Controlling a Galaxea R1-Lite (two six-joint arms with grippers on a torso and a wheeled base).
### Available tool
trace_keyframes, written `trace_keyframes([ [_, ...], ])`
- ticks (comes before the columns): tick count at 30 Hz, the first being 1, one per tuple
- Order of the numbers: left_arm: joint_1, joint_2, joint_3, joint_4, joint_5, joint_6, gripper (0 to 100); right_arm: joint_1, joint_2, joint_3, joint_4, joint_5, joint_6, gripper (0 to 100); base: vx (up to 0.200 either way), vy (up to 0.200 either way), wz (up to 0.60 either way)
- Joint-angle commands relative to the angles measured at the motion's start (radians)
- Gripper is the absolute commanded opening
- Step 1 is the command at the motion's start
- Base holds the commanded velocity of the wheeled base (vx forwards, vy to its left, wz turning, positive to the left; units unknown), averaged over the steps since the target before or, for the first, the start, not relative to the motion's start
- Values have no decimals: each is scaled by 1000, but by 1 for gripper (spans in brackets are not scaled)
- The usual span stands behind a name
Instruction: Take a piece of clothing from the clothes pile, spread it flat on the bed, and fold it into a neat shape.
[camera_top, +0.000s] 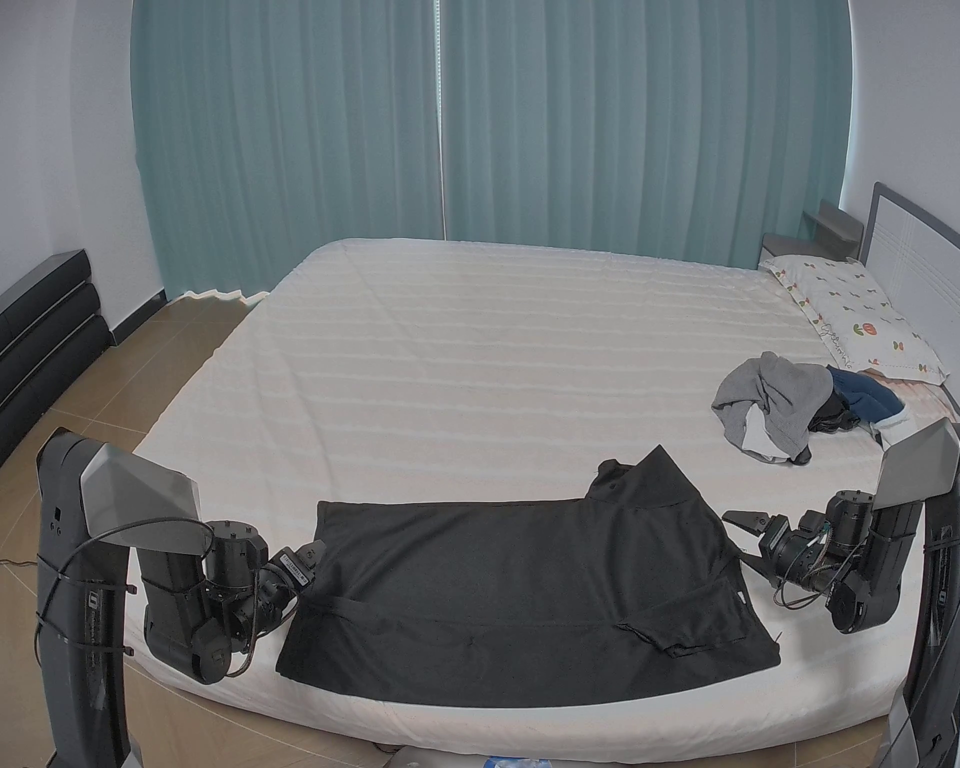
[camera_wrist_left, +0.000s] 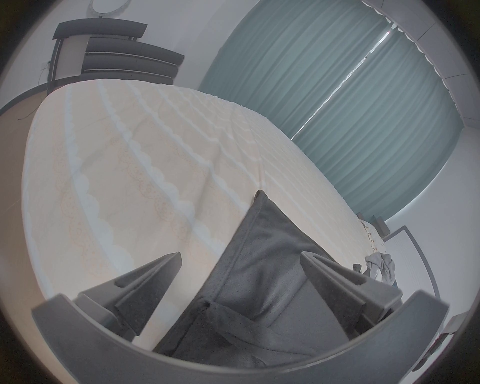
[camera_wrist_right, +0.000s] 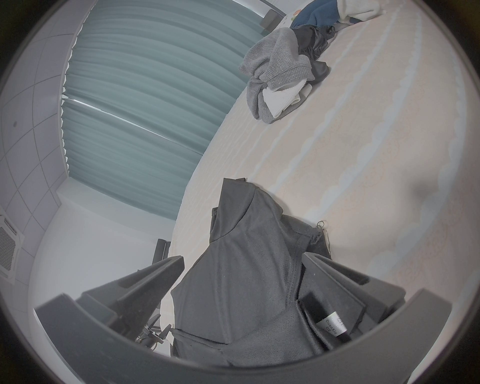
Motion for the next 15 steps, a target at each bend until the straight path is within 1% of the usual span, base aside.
trace_keyframes([
  [1, -7, 2, 2, -1, 1, 0, 100, 1, 1, 0, -13, 0, 0, 100, 0, -200, 0],
  [6, -7, 0, 2, -1, 7, 3, 100, 1, 1, 0, -15, -1, -1, 100, 0, -200, 0],
  [15, 7, -44, -6, -1, 12, 3, 100, 1, 1, 0, -13, -1, -1, 100, 0, 0, 0],
])
